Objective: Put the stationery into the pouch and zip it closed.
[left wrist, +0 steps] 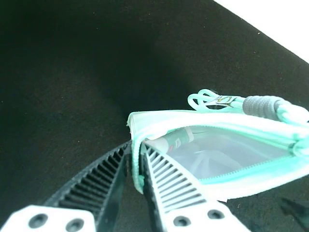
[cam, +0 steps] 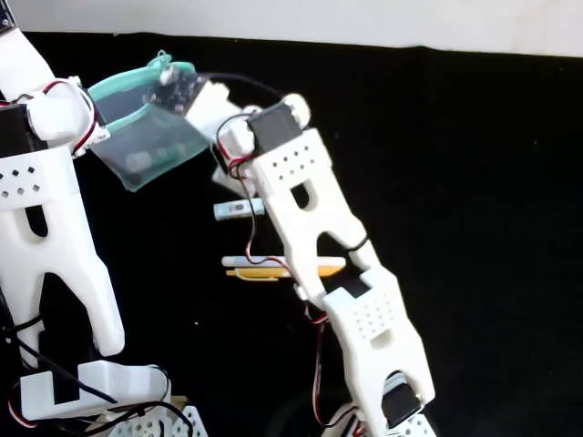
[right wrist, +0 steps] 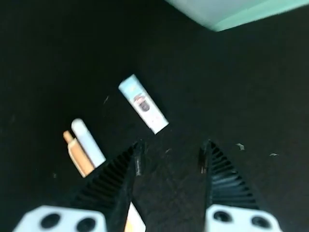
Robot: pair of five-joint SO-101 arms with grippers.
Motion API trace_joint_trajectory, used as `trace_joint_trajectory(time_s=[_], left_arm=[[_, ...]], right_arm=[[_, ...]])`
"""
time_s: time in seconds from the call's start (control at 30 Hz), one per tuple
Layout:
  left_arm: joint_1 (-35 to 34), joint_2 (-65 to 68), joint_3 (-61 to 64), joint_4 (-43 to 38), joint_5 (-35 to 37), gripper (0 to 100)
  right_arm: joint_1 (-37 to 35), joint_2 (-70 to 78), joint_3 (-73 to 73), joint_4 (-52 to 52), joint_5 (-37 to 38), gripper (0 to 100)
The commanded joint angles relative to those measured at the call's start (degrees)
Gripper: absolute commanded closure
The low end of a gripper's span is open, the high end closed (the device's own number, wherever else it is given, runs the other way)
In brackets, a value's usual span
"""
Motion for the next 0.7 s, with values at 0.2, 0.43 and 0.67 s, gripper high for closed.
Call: trace_joint_trajectory(time_s=[0.2, 0.43, 0.67], left_arm=[[0.22, 0.31, 1.27, 0.00, -0.18, 99], [0.22, 0.31, 1.27, 0.00, -0.18, 99], [0.22, 0.31, 1.27, 0.09, -0.26, 99]], right_arm=[[-0.40, -3.12, 18.24, -8.04, 16.18, 80.1], [-0.13, -3.12, 23.96, -13.85, 21.98, 80.1], [-2.33, -3.03, 28.88, -20.09, 24.88, 79.4]])
